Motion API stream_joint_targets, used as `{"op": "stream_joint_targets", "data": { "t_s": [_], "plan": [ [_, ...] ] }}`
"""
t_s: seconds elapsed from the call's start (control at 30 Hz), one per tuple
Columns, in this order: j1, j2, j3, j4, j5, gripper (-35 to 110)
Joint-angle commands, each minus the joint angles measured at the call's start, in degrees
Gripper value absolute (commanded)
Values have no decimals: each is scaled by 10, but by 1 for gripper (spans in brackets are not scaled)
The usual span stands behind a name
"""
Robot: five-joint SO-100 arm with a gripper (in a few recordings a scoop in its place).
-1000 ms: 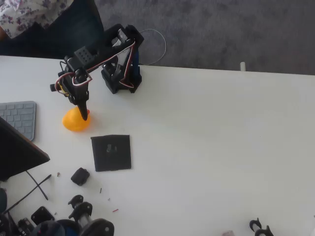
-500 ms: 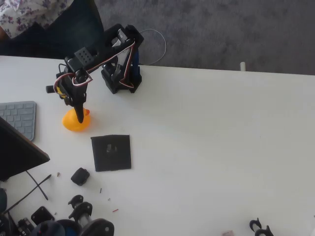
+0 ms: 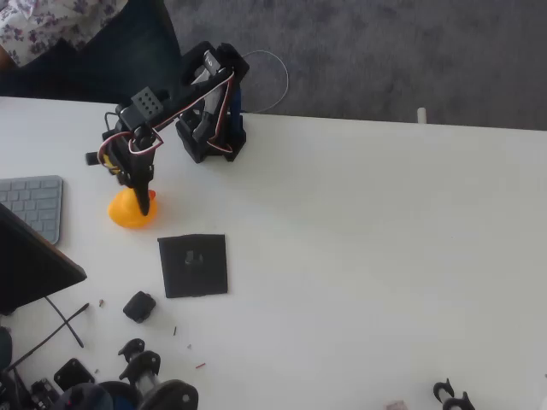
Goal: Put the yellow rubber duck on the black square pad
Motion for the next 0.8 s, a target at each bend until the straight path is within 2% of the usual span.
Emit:
{"op": "stream_joint_targets", "data": {
  "t_s": [0.0, 0.77],
  "plan": [
    [6, 4, 2, -27, -3, 40],
    [1, -30, 38, -33, -9, 40]
  ]
}}
